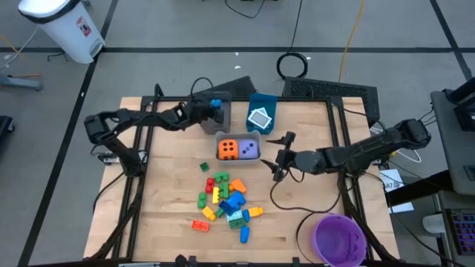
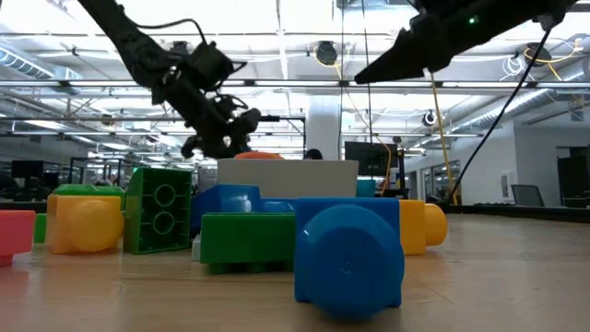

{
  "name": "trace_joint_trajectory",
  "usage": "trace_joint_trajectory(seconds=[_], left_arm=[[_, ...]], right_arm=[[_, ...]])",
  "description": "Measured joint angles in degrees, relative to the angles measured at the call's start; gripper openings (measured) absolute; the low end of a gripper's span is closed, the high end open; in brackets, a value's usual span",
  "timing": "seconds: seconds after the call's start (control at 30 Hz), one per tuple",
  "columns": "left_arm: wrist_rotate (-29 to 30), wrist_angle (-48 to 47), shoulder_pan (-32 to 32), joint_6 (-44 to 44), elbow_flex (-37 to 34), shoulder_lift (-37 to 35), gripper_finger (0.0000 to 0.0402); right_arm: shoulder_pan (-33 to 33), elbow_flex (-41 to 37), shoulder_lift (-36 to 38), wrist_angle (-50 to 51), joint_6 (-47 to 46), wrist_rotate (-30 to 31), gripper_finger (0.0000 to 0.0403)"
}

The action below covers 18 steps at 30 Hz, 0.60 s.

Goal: Pick & Place Toys
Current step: Put the blue game piece into the black bin, then put the right yellow game piece into the black bin

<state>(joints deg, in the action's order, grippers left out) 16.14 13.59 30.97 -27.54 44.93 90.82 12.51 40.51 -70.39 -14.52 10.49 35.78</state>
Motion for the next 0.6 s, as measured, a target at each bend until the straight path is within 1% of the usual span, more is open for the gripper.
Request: trace_joint_trajectory(seconds=[0.03, 0.07, 0.1, 0.17, 0.27, 0.37, 0.43, 0.47, 0.53, 0.6], left_arm=[[-0.1, 0.1, 0.6, -0.5, 0.0, 0.4, 0.0139], [-0.4, 0.2, 1.1, -0.8, 0.0, 0.7, 0.0151], [-0.6, 0.0, 1.3, -0.7, 0.0, 0.9, 0.0171], [-1.9, -0.1, 1.5, -0.1, 0.0, 0.9, 0.0226], [-6.5, -0.2, 1.6, 2.0, 0.0, 0.1, 0.0308], [-10.4, -0.1, 1.5, 4.0, 0.0, -1.5, 0.0372], [-13.4, -0.3, 1.5, 4.6, 0.0, -3.0, 0.0390], [-15.5, -0.9, 1.5, 4.8, 0.0, -3.9, 0.0389], [-18.8, -2.5, 1.5, 6.1, 0.0, -5.7, 0.0376], [-19.3, -2.8, 0.5, 7.9, 0.0, -6.9, 0.0360]], right_arm=[[-0.3, 0.0, -0.1, -0.1, 0.0, 0.0, 0.0318], [-0.6, 0.0, -0.2, -0.1, 0.0, -0.1, 0.0318], [-0.6, 0.0, -0.2, -0.3, 0.1, 0.0, 0.0318], [-0.6, 0.0, -0.1, -1.2, 0.1, -0.1, 0.0318], [-0.1, 0.0, -0.2, -1.8, -0.2, -0.1, 0.0318], [0.8, 0.0, -0.1, -2.0, -1.0, -0.9, 0.0318], [1.1, 0.0, -0.2, -1.9, -1.1, -4.0, 0.0318], [1.1, 0.0, -0.2, -1.9, -1.0, -6.0, 0.0318], [1.1, 0.0, -0.2, -2.0, -1.1, -10.0, 0.0318], [1.1, 0.0, -0.2, -1.9, -1.5, -13.9, 0.0318]])
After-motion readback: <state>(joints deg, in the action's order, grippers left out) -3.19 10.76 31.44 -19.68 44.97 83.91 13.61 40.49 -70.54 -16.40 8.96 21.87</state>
